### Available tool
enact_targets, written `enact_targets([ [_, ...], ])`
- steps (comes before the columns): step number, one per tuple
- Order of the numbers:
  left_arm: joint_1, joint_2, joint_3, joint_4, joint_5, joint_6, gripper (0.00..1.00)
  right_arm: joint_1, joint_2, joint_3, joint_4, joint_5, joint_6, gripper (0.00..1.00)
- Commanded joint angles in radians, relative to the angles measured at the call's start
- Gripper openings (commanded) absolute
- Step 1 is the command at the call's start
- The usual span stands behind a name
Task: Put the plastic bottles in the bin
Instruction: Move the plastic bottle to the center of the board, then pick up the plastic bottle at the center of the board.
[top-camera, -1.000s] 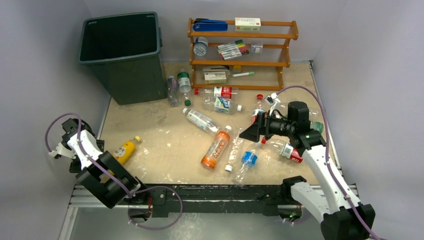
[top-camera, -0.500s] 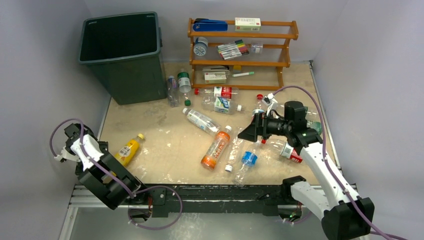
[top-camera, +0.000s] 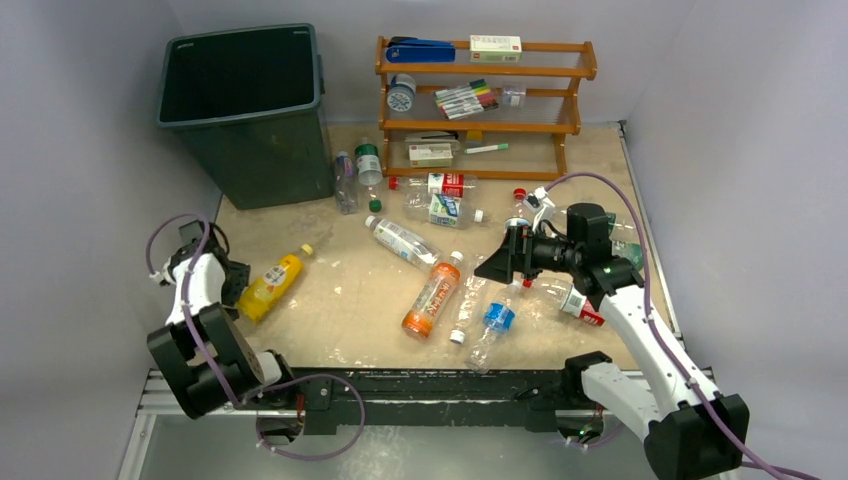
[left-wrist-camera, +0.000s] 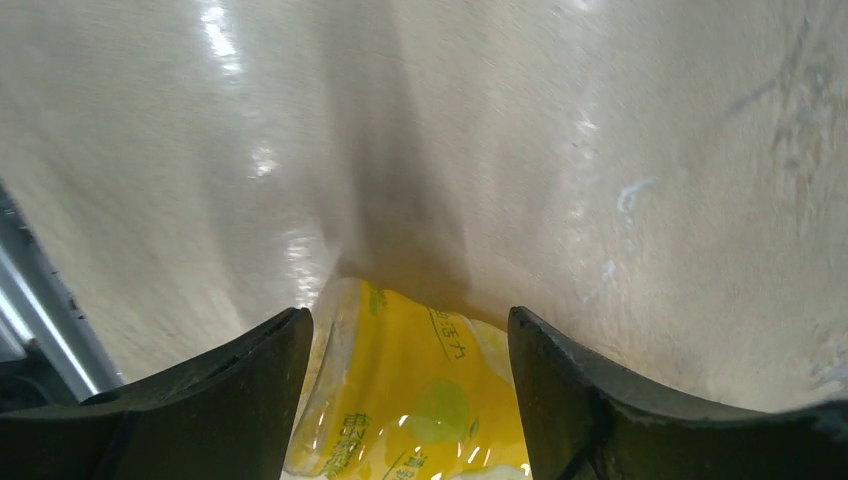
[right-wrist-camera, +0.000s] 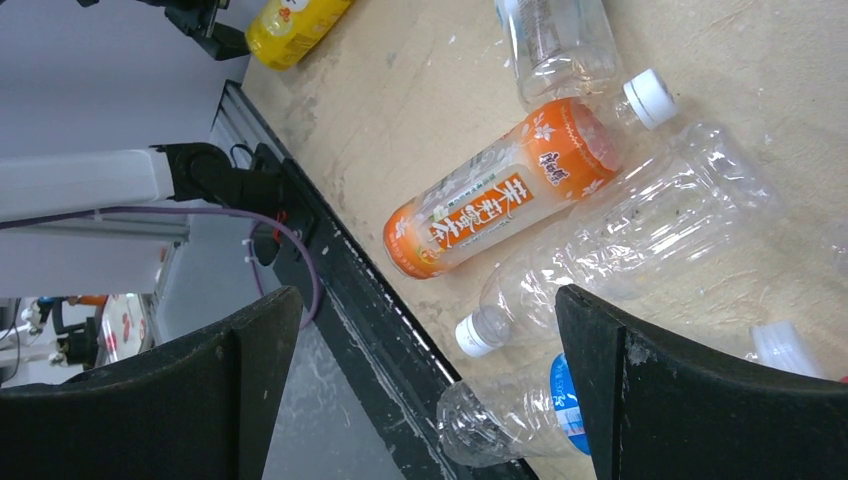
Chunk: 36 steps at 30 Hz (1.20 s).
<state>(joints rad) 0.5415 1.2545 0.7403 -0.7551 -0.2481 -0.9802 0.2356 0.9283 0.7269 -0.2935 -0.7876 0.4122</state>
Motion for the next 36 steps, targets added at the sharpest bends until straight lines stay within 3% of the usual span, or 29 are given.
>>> enact_targets([
  [1,-0.107,0.061,0.065,0.068,-0.059,-0.039,0.70,0.007,-0.027,0.017,0.018,0.019,0.016,1.00],
  [10,-0.419,0.261,0.232,0.117,-0.153,-0.011,0.71,0.008,-0.039,0.007,0.020,0.051,0.033,1.00],
  [20,-0.751,0.453,0.439,0.062,-0.323,0.069,0.72,0.008,-0.073,0.014,-0.044,0.108,0.027,1.00],
  [31,-0.932,0.287,0.362,0.043,-0.326,0.154,0.78,0.008,-0.140,0.065,-0.174,0.112,0.015,1.00],
  [36,-0.945,0.113,0.251,0.115,-0.207,0.225,0.86,0.008,-0.147,0.087,-0.199,0.113,0.022,1.00],
])
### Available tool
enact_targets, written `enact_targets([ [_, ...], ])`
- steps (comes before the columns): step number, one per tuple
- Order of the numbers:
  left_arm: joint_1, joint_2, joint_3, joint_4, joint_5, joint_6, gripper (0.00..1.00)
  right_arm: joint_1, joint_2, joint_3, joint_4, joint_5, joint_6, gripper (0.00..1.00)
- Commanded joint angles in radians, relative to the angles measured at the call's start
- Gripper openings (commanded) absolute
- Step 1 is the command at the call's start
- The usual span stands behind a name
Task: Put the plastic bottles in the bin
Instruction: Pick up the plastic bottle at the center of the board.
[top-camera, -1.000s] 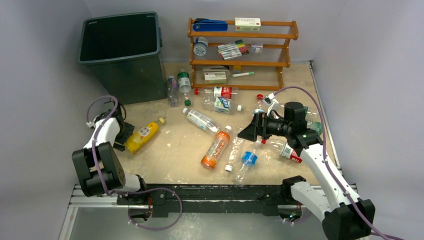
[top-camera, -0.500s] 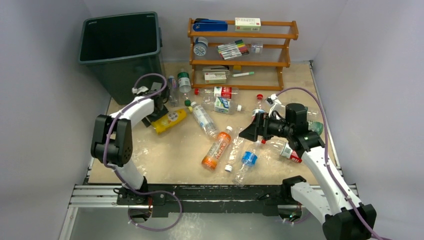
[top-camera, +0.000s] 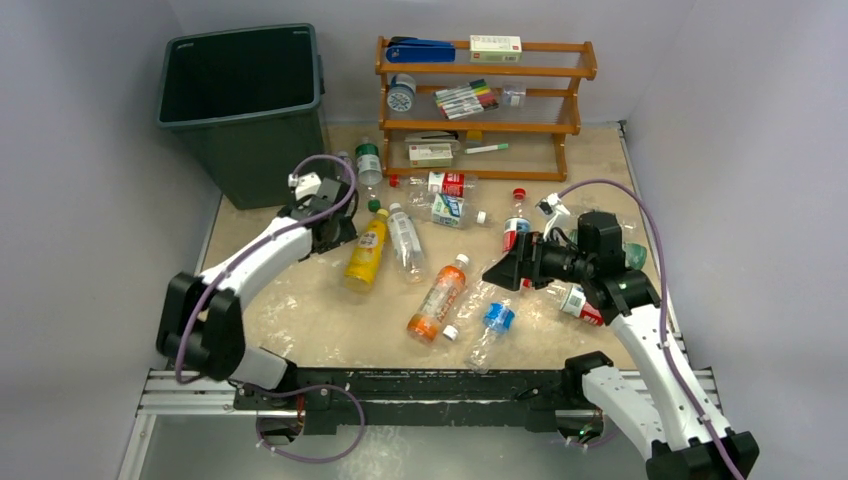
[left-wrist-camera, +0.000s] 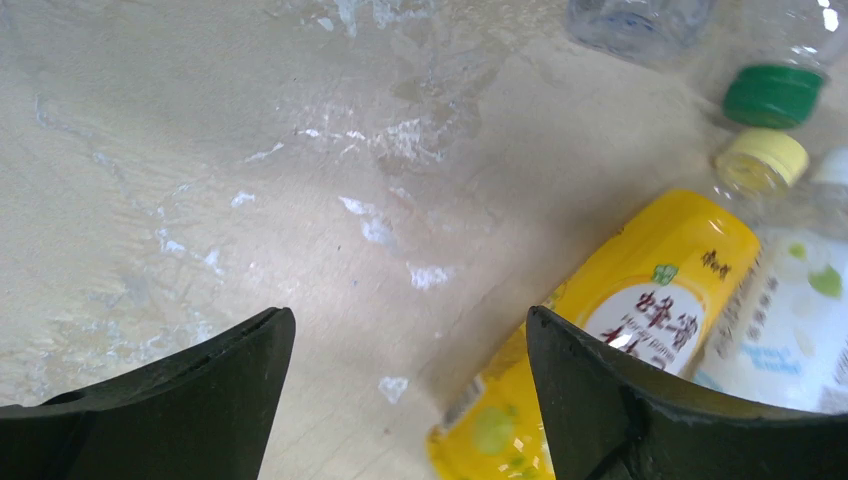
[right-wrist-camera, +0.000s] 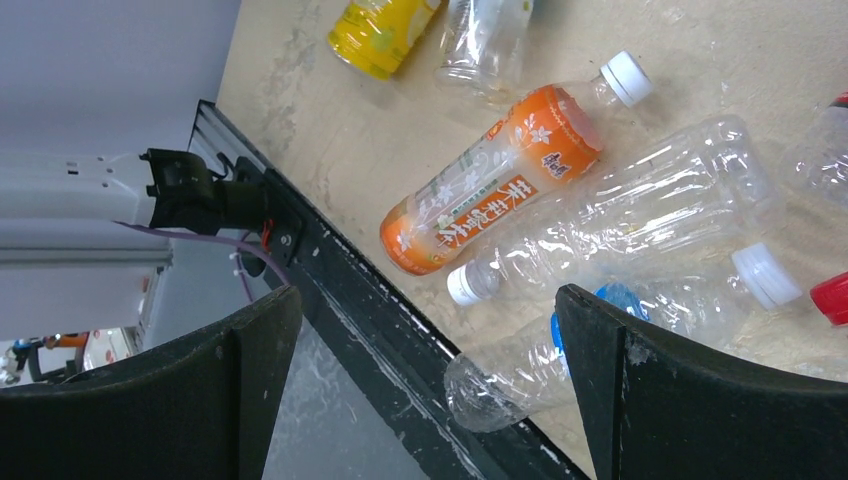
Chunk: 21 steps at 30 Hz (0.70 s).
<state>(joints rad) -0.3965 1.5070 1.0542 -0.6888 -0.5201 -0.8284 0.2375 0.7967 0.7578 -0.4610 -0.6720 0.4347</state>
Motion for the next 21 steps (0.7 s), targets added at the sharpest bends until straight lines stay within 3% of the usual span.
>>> enact_targets([
  [1,-0.006,-0.159,-0.080,0.049,0.074,0.082,0.86,0.006,-0.015,0.060,-0.035,-0.001,0.005,1.00],
  [6,-0.008,-0.208,-0.139,0.101,0.145,0.140,0.87,0.006,-0.010,0.092,-0.031,0.027,0.050,1.00],
  [13,-0.037,-0.189,-0.162,0.251,0.366,0.169,0.88,0.006,0.027,0.121,-0.016,0.065,0.087,1.00],
  [21,-0.059,-0.143,-0.187,0.303,0.377,0.120,0.88,0.006,-0.022,0.056,0.007,0.087,0.106,1.00],
])
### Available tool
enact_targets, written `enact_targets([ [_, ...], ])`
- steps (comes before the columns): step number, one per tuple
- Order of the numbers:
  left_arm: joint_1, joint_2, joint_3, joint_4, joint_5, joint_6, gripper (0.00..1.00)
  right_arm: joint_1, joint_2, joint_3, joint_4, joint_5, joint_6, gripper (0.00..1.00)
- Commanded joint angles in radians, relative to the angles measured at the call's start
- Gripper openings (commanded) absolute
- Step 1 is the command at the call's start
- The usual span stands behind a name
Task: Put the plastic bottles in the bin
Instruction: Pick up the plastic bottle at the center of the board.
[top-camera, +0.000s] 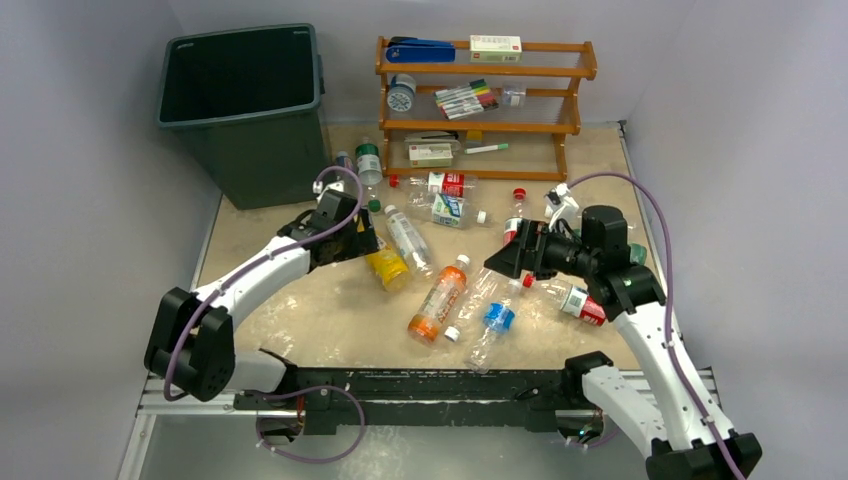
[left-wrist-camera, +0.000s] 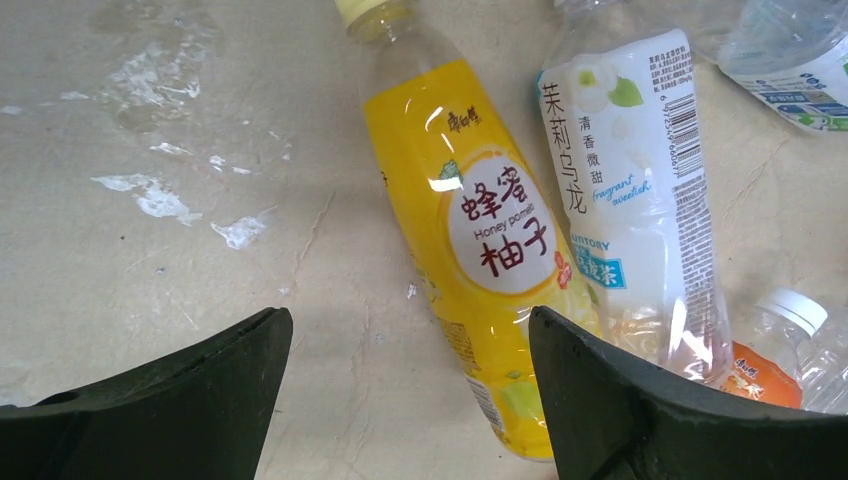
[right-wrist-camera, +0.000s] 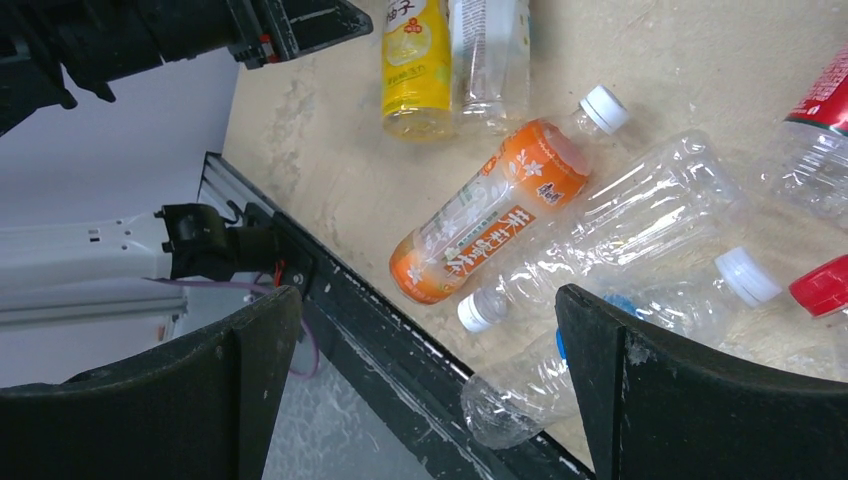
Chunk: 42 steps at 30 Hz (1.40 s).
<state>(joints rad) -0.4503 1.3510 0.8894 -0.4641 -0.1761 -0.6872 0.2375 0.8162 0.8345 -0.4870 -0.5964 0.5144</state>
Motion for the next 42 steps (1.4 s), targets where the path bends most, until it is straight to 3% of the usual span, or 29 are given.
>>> enact_targets([
  [1,-0.009,0.019,-0.032,0.084,0.031,-0.037,0.88,0.006,-0.047,-0.036,0.041,0.011,0.030,1.00],
  [19,-0.144,0.043,-0.097,0.248,-0.061,-0.261,0.86,0.006,-0.052,-0.108,0.093,-0.004,0.024,1.00],
  [27,-0.165,0.094,-0.108,0.248,-0.123,-0.314,0.84,0.006,-0.077,-0.126,0.083,-0.007,0.025,1.00],
  [30,-0.170,0.098,-0.118,0.248,-0.132,-0.322,0.77,0.006,-0.092,-0.135,0.080,-0.008,0.030,1.00],
  [36,-0.195,0.041,-0.133,0.209,-0.137,-0.329,0.55,0.006,-0.128,-0.153,0.073,-0.008,0.052,1.00],
  [42,-0.230,-0.076,-0.138,0.114,-0.151,-0.316,0.45,0.006,-0.158,-0.183,0.083,-0.010,0.071,1.00],
])
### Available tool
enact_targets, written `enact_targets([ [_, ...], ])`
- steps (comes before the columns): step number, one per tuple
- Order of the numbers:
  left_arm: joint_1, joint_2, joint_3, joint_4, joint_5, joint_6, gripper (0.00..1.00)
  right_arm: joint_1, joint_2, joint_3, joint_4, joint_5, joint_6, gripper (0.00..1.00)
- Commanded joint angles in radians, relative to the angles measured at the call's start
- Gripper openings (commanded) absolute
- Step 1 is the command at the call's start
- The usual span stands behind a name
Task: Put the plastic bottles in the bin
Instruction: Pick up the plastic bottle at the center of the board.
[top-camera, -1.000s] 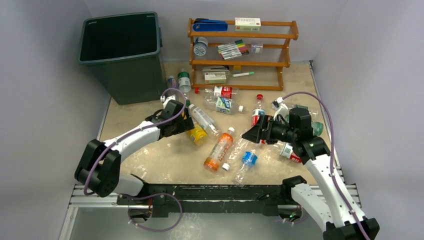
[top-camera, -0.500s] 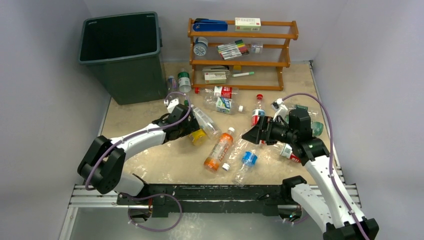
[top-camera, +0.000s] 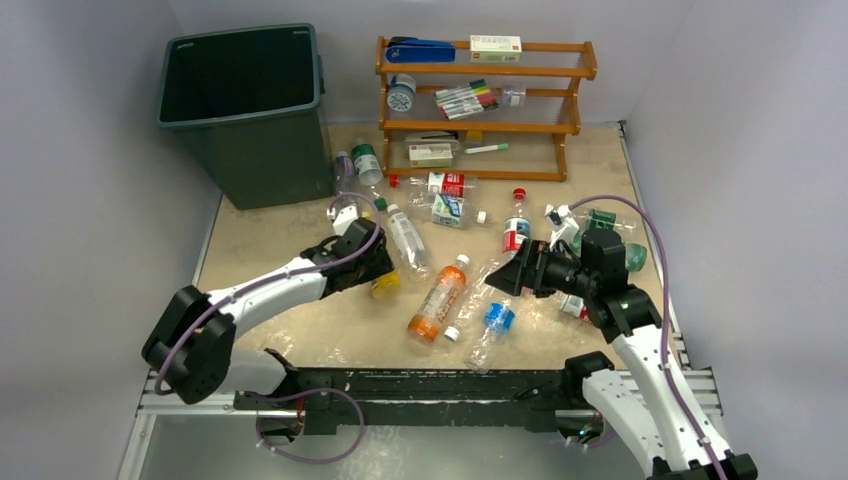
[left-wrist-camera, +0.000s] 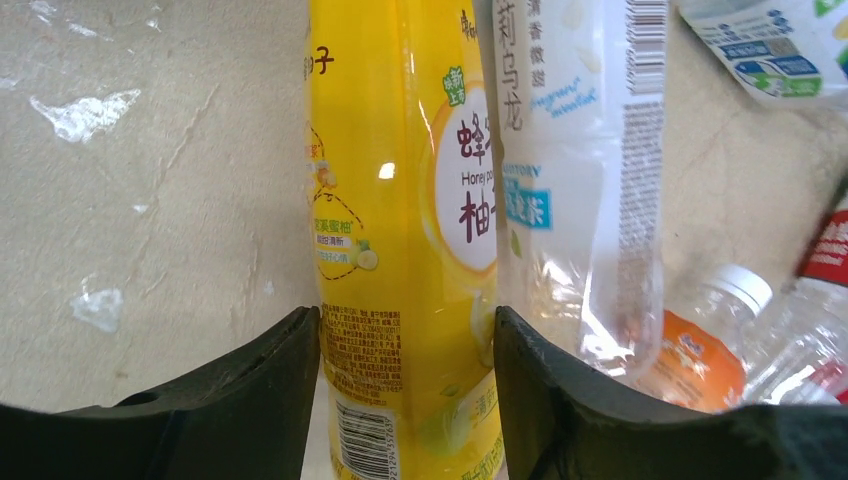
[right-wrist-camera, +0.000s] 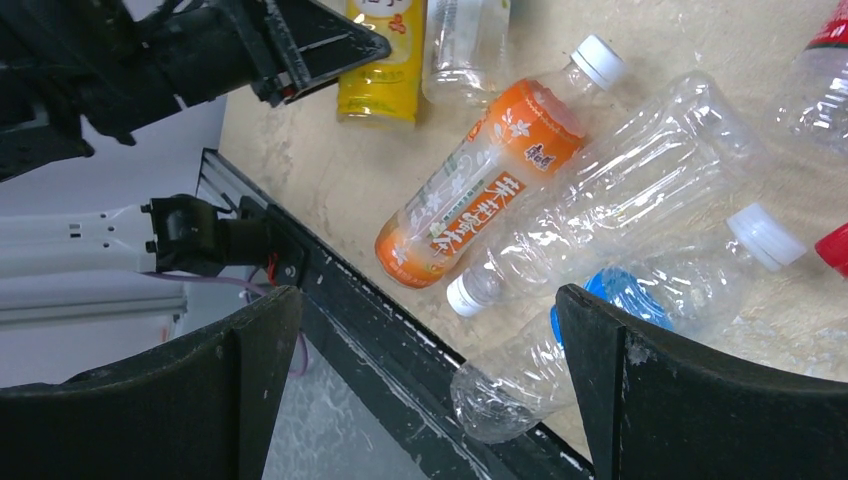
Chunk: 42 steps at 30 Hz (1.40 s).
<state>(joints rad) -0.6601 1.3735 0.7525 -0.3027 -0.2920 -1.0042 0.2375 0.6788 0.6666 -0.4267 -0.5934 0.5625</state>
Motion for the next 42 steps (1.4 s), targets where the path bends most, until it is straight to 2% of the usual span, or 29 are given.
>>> enact_targets([
  [1,-0.023,-0.115,-0.001,-0.063,-0.039,0.003,0.43,0.006,-0.022,-0.019,0.025,-0.014,0.024,1.00],
  [12,-0.028,-0.222,0.004,-0.147,-0.038,0.003,0.31,0.006,-0.029,-0.044,0.054,-0.027,0.034,1.00],
  [19,-0.028,-0.181,0.005,-0.091,0.018,-0.025,0.54,0.006,-0.034,-0.058,0.066,-0.040,0.033,1.00],
  [20,-0.027,-0.171,-0.001,-0.075,0.027,-0.033,0.56,0.006,-0.035,-0.059,0.065,-0.042,0.032,1.00],
  [25,-0.029,-0.172,0.005,-0.056,0.021,-0.054,0.48,0.006,-0.050,-0.059,0.046,-0.038,0.027,1.00],
  [35,-0.030,-0.191,0.244,-0.247,-0.069,0.054,0.48,0.006,-0.050,-0.075,0.065,-0.046,0.034,1.00],
  [42,-0.021,-0.124,0.507,-0.350,-0.119,0.175,0.49,0.006,-0.031,-0.050,0.052,-0.041,0.021,1.00],
])
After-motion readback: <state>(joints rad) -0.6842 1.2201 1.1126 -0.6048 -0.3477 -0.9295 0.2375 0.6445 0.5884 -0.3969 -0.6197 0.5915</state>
